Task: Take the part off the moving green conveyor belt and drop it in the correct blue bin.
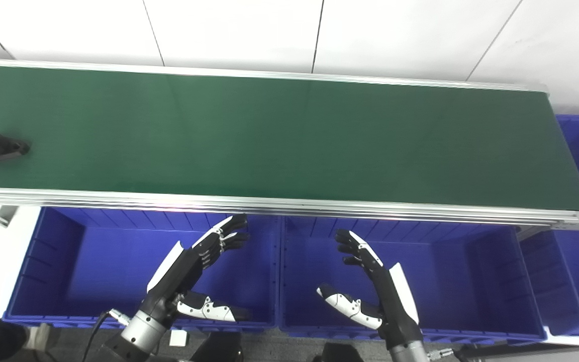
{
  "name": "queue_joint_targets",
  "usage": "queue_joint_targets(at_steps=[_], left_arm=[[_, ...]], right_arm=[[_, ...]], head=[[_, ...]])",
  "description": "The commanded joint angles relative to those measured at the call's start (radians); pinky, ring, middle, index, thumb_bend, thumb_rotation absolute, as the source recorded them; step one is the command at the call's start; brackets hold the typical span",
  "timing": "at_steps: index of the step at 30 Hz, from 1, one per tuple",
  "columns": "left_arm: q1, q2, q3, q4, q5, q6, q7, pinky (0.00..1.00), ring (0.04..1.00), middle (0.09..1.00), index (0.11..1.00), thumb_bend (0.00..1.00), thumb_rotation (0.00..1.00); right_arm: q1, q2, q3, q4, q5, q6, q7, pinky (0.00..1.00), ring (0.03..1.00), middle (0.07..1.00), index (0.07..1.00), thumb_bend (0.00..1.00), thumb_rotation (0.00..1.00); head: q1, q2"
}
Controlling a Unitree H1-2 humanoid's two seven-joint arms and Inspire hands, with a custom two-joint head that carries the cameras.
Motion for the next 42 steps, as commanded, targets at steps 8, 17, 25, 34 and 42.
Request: queue_joint_targets(at_steps=[8,17,25,34,42], left_arm=[[0.004,0.011,0.002,-0.013,-0.015,-0.037,0.002,0.83,0.845,0.922,0.908,0.7,0.17],[0.001,0.014,0.011,-0.017,-0.027,-0.037,-0.009,0.83,0.846,0.92,0.901,0.69,0.15],[-0.001,0.015,0.016,-0.015,-0.03,-0.037,-0.018,0.83,0.849,0.923,0.903,0.7,0.14],[-0.004,0.014,0.021,-0.012,-0.023,-0.037,-0.018,0.83,0.847,0.923,0.902,0.69,0.16],[-0.004,0.015,0.02,-0.002,-0.017,-0.037,-0.015,0.83,0.851,0.925,0.903,0.69,0.17]], right_arm=[[0.001,0.006,0.01,-0.034,-0.016,-0.044,-0.005,0.74,0.811,0.845,0.879,0.61,0.51],[-0.002,0.016,0.013,-0.031,-0.027,-0.045,-0.012,0.72,0.812,0.842,0.876,0.61,0.52],[-0.001,0.02,0.014,-0.025,-0.026,-0.052,-0.015,0.73,0.813,0.842,0.877,0.6,0.51],[-0.001,0.019,0.014,-0.027,-0.022,-0.049,-0.012,0.73,0.814,0.843,0.88,0.61,0.52],[-0.002,0.018,0.017,-0.018,-0.025,-0.057,-0.015,0.74,0.816,0.846,0.881,0.6,0.51]], head=[[-0.007,0.007],[-0.007,0.004],[-0.007,0.001],[-0.009,-0.001],[0.008,-0.028]])
